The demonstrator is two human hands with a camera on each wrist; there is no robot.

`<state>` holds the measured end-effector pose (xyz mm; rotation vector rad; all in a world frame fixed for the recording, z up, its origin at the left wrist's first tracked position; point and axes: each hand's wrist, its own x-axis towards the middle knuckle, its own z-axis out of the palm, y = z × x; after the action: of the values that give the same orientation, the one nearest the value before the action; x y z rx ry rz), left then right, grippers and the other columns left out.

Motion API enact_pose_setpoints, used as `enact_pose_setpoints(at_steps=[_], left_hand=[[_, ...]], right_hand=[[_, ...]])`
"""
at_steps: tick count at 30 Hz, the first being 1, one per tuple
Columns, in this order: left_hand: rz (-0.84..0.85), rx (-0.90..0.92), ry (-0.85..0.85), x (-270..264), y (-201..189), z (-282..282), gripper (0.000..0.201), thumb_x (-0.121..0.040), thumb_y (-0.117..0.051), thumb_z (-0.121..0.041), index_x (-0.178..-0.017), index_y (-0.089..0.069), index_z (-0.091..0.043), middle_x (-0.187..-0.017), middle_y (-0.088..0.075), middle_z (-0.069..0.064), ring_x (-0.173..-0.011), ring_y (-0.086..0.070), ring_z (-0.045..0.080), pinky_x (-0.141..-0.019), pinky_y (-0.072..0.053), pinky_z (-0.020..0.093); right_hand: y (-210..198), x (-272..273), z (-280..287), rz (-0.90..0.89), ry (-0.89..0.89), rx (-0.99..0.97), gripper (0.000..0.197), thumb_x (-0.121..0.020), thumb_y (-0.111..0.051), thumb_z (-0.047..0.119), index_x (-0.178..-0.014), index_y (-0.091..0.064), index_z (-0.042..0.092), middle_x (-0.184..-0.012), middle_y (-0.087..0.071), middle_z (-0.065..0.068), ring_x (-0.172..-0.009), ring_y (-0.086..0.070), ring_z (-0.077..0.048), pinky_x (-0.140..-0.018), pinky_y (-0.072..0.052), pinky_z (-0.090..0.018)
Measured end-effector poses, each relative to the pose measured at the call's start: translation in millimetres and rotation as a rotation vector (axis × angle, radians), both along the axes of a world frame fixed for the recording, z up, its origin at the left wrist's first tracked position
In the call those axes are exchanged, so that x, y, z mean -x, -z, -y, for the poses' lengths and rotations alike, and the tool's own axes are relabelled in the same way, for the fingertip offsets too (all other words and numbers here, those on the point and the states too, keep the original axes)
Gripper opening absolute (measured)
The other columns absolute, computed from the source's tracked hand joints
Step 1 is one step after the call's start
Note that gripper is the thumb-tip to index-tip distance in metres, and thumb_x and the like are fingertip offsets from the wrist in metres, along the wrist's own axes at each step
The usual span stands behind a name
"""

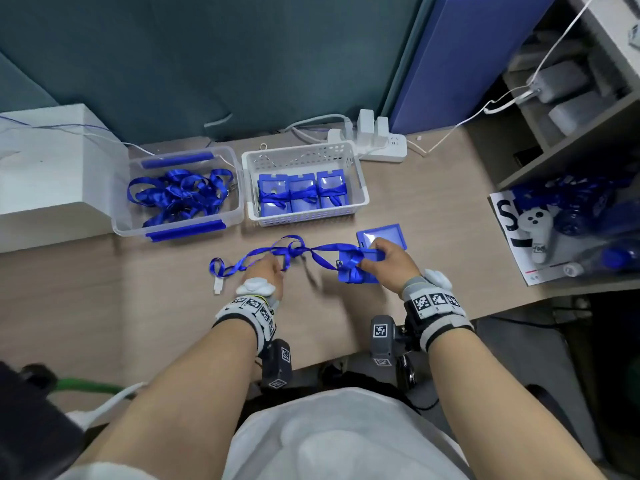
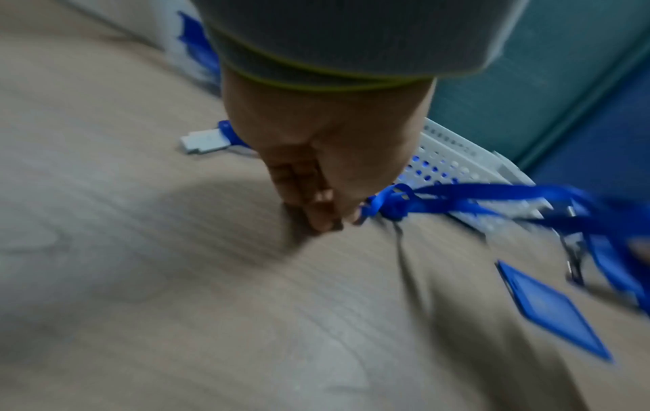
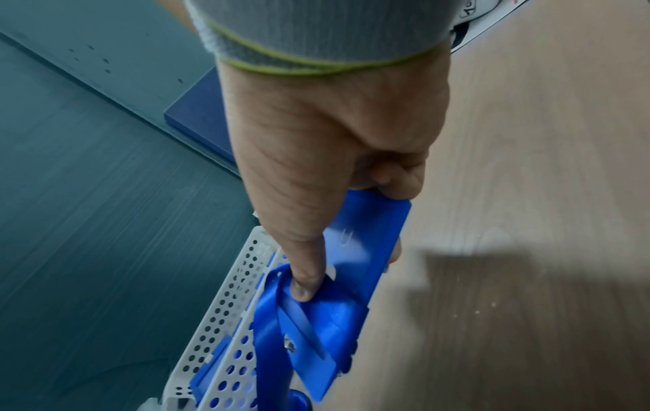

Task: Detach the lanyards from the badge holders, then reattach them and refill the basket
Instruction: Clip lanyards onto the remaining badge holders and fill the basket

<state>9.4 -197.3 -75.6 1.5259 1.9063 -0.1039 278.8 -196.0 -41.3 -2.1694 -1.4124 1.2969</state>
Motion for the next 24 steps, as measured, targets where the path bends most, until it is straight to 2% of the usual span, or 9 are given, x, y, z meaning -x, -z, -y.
enact_pose_setpoints(at_steps=[2, 3, 6, 8, 9, 11, 16, 20, 24], left_hand=[[0.325, -0.108, -0.362, 3, 15, -1, 0.014, -0.084, -0.052, -0.026, -0.095, -0.056, -0.033, -0.089, -0.072, 0.007, -0.083, -0.071, 0.033, -0.075, -0.06, 0.045], [0.446, -0.204, -0.455, 0, 14, -4, 0.028, -0.087, -0.051, -0.018, -0.108, -0.055, -0.036, -0.096, -0.073, 0.005, -0.088, -0.071, 0.029, -0.082, -0.06, 0.043], [0.593, -0.335, -0.472, -11, -12, -11, 0.076, -0.091, -0.039, 0.009, -0.151, -0.027, -0.037, -0.128, -0.057, -0.012, -0.115, -0.061, 0.009, -0.1, -0.049, 0.028], [0.505, -0.291, -0.414, -14, -17, -12, 0.069, -0.09, -0.042, 0.009, -0.144, -0.029, -0.031, -0.138, -0.055, -0.005, -0.118, -0.061, 0.02, -0.095, -0.05, 0.033], [0.405, -0.257, -0.363, -13, -17, -11, 0.056, -0.091, -0.045, 0.004, -0.133, -0.032, -0.03, -0.134, -0.059, 0.002, -0.109, -0.065, 0.027, -0.086, -0.051, 0.035], [0.163, -0.166, -0.189, -11, -13, -9, 0.037, -0.09, -0.05, -0.008, -0.114, -0.032, -0.029, -0.109, -0.065, 0.008, -0.084, -0.064, 0.033, -0.069, -0.05, 0.037], [-0.181, -0.163, 0.216, -4, 3, -6, 0.045, -0.084, -0.066, -0.023, -0.125, -0.049, -0.031, -0.125, -0.055, 0.003, -0.108, -0.055, 0.032, -0.089, -0.043, 0.042], [-0.205, -0.058, 0.181, 8, 1, -2, 0.011, -0.091, -0.059, -0.023, -0.102, -0.055, -0.025, -0.111, -0.061, 0.005, -0.091, -0.058, 0.031, -0.078, -0.043, 0.036], [-0.157, 0.01, -0.091, 21, -6, 9, 0.021, -0.094, -0.052, -0.012, -0.114, -0.055, -0.017, -0.111, -0.061, 0.009, -0.091, -0.058, 0.031, -0.074, -0.046, 0.037]], right_hand=[[3, -3, 2, 0.005, -0.012, 0.013, 0.037, -0.077, -0.074, 0.039, -0.088, -0.053, 0.011, -0.079, -0.06, -0.004, -0.072, -0.052, -0.022, -0.069, -0.044, -0.035], [4, -5, 2, 0.01, -0.017, 0.02, 0.035, -0.079, -0.075, 0.037, -0.085, -0.051, 0.011, -0.077, -0.058, -0.002, -0.071, -0.051, -0.021, -0.068, -0.043, -0.035], [8, -10, 3, 0.018, -0.032, 0.025, 0.037, -0.082, -0.075, 0.037, -0.085, -0.049, 0.01, -0.074, -0.056, 0.002, -0.068, -0.049, -0.02, -0.066, -0.041, -0.033], [10, -11, 2, 0.023, -0.041, 0.034, 0.038, -0.083, -0.076, 0.038, -0.087, -0.051, 0.01, -0.076, -0.057, 0.001, -0.069, -0.051, -0.02, -0.067, -0.042, -0.033], [11, -13, 3, 0.025, -0.044, 0.045, 0.037, -0.083, -0.075, 0.039, -0.088, -0.052, 0.011, -0.077, -0.059, 0.001, -0.07, -0.052, -0.02, -0.068, -0.043, -0.034], [14, -16, 4, 0.02, -0.042, 0.059, 0.036, -0.082, -0.075, 0.04, -0.089, -0.053, 0.013, -0.08, -0.061, 0.0, -0.072, -0.054, -0.021, -0.071, -0.045, -0.034], [19, -19, 9, -0.023, -0.037, 0.075, 0.044, -0.076, -0.074, 0.051, -0.091, -0.055, 0.014, -0.084, -0.065, -0.007, -0.073, -0.055, -0.021, -0.071, -0.045, -0.034], [19, -17, 8, -0.071, -0.007, 0.075, 0.039, -0.075, -0.074, 0.047, -0.083, -0.05, 0.017, -0.078, -0.061, 0.001, -0.071, -0.054, -0.02, -0.071, -0.044, -0.034], [21, -13, 4, -0.103, 0.036, 0.088, 0.033, -0.082, -0.076, 0.038, -0.082, -0.05, 0.018, -0.08, -0.058, 0.0, -0.076, -0.053, -0.023, -0.073, -0.043, -0.034]])
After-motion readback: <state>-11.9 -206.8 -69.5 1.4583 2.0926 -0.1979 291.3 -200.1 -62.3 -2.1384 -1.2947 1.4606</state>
